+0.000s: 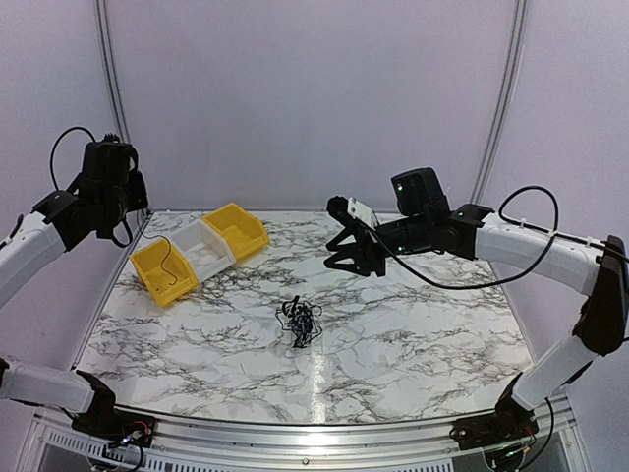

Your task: Untangle the cables

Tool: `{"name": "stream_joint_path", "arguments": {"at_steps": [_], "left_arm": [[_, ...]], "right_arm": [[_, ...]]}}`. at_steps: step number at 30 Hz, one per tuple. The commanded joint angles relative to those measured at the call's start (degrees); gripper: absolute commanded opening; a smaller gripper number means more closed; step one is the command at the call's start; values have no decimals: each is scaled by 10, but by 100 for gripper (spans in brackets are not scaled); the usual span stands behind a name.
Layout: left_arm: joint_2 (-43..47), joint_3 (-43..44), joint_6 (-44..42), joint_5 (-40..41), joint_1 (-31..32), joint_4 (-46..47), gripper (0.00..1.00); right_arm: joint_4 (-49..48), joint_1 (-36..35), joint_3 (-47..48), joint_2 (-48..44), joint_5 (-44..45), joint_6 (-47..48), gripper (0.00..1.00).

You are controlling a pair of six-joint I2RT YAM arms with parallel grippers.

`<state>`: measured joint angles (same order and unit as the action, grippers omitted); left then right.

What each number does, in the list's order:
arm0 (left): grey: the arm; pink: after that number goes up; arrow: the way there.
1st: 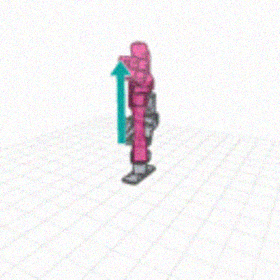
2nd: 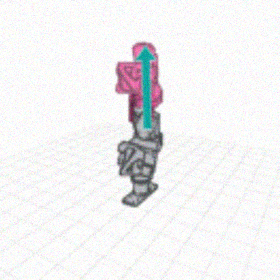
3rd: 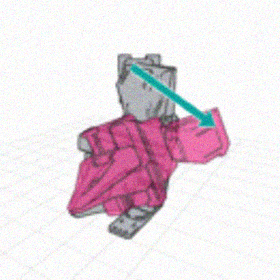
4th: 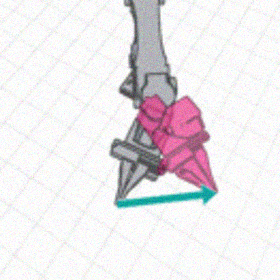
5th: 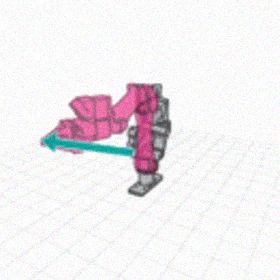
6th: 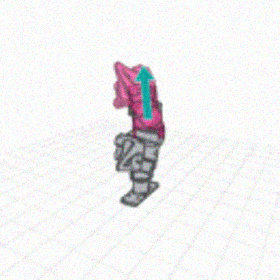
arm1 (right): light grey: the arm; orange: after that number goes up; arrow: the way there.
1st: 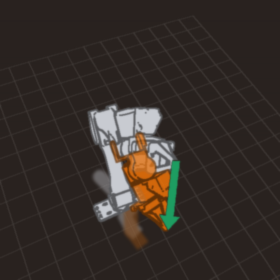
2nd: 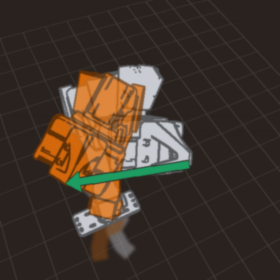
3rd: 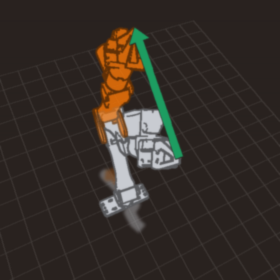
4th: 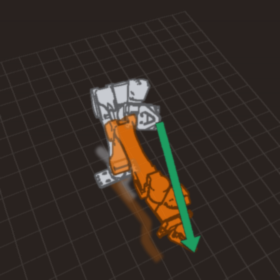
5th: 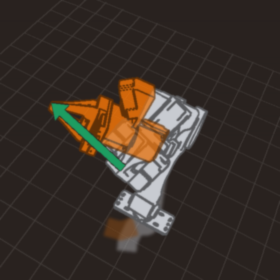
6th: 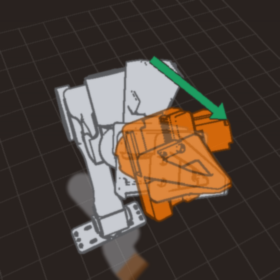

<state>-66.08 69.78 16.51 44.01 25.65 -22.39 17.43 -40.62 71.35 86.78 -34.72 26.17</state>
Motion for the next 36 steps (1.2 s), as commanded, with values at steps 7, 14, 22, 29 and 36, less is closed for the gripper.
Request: {"name": "stream_joint_path", "arguments": {"at_steps": [7, 14, 22, 29, 36], "left_arm": [[-48, -57, -8, -48, -75, 62, 0], [-55, -108, -11, -70, -107, 104, 0], [-75, -105, -30, -85, -130, 134, 0], [-125, -48, -73, -79, -138, 138, 0], [-139, -100, -71, -101, -141, 161, 0]], "right_arm": [[3, -2, 1, 7, 11, 16, 42], [10, -2, 3, 16, 10, 22, 42], [15, -5, 4, 27, 13, 28, 41], [17, -11, 5, 31, 22, 35, 41], [19, -15, 5, 41, 23, 35, 40]]}}
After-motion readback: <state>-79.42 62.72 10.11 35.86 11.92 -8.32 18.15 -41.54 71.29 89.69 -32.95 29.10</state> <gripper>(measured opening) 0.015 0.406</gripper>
